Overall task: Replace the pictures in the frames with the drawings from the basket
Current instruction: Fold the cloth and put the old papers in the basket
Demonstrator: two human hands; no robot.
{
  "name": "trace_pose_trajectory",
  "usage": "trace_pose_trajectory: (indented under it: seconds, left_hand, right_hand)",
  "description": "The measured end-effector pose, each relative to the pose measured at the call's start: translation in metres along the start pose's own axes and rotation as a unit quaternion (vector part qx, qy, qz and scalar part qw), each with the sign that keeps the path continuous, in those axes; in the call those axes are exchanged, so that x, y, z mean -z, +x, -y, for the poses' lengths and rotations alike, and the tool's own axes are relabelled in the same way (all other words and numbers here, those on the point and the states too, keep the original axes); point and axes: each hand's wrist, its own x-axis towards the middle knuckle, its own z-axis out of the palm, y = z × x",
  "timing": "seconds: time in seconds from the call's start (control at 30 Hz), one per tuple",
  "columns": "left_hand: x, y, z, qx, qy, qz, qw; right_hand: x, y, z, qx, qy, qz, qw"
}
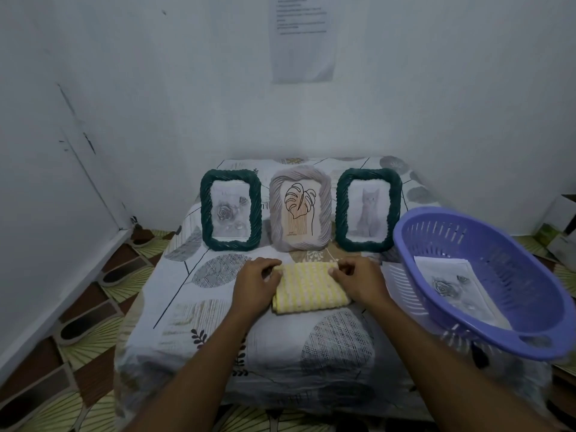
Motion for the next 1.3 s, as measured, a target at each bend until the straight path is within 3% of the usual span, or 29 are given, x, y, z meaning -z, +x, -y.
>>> trace_pose_trajectory:
  seconds: [0.2,0.3,0.57,0.67,0.73,0.8,0.87,1.0,1.2,1.3]
  left_hand:
    - [0.006,-0.001,-0.003,0.012,-0.016,0.040,0.999]
    - [0.017,0.003,-0.011,0.053,-0.054,0.100,0.992]
    - [0.075,0.023,-0.058,-0.026,-0.088,0.315,0.945]
    - [0.094,0.011,-0.052,0.025,-0.163,0.274,0.947]
    - [0.105,-0.006,-0.036,0.075,-0.244,0.230,0.939]
    - [0.114,-0.024,-0.017,0.121,-0.293,0.191,0.929]
    - [0.122,-0.042,0.003,0.164,-0.299,0.159,0.927]
    - [0.145,-0.056,0.037,0.252,-0.284,0.112,0.918]
    - [0.177,-0.030,0.067,0.216,-0.135,0.018,0.967]
    - [0.172,-0.023,0.083,0.186,0.045,-0.002,0.982]
  right_hand:
    - [0.007,0.001,0.013,0.012,-0.013,0.085,0.996]
    - [0.017,-0.001,0.030,0.012,0.057,0.127,0.990]
    - [0.055,-0.018,0.110,0.183,0.122,0.221,0.950]
    - [0.050,-0.022,0.124,0.172,0.134,0.199,0.955]
    - [0.035,-0.029,0.121,0.106,0.172,0.207,0.957]
    - [0.008,-0.042,0.113,0.003,0.281,0.239,0.930]
    - [-0.026,-0.059,0.112,-0.065,0.366,0.262,0.891]
    - [-0.083,-0.071,0.130,-0.086,0.379,0.236,0.891]
    - [-0.126,-0.044,0.173,-0.087,0.356,0.160,0.917]
    - [-0.146,-0.046,0.169,0.003,0.202,0.103,0.974]
